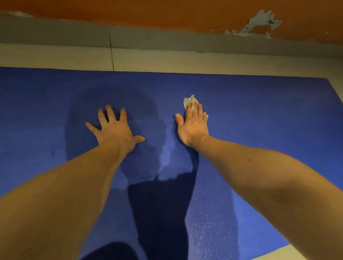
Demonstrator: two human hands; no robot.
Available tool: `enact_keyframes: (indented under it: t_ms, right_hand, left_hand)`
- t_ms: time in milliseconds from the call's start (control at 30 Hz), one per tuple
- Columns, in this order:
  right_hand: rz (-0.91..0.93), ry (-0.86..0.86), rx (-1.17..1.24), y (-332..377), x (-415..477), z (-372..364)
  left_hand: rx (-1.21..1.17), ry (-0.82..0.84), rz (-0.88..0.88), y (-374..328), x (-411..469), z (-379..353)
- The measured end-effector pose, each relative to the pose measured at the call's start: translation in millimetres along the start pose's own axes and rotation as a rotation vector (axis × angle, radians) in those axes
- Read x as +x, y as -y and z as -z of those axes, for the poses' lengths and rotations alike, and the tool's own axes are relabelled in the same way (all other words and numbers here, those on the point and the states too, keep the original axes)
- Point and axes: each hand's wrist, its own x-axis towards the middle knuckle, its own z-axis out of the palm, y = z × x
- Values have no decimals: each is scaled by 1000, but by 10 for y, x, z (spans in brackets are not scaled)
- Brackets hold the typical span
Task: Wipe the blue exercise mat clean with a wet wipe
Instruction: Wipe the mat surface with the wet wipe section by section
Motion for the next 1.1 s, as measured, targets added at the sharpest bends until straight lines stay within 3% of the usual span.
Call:
enact_keyframes:
  t_ms: [167, 300, 400, 467, 533, 667, 800, 867, 1000, 1100]
  right_hand:
    - [353, -44, 67, 503, -196, -236]
    - [501, 12, 12, 338, -11, -163]
    - [260, -70, 27, -17, 374, 26]
    - [34, -28, -25, -152, 560, 164]
    - [-64, -10, -10, -69, 645, 166]
    - [202, -146, 108, 458, 516, -36]
    - [409, -63, 92, 542, 486, -64]
    - [366, -80, 100, 366, 645, 11]
    - [62, -53, 58, 17, 1023, 203]
    - [18, -59, 44, 127, 1159, 246]
  left_hand:
    - [9, 16, 25, -33, 34, 13]
    - [12, 34, 33, -36, 58, 32]
    - [10, 37, 26, -28, 65, 32]
    - [25, 39, 27, -36, 57, 38]
    - [31, 52, 29, -50, 62, 57]
    - [36, 64, 39, -75, 76, 60]
    - [24, 63, 42, -64, 98, 42]
    - [28, 65, 33, -58, 104, 41]
    - [44, 55, 27, -48, 103, 27]
    - [38, 56, 28, -54, 112, 28]
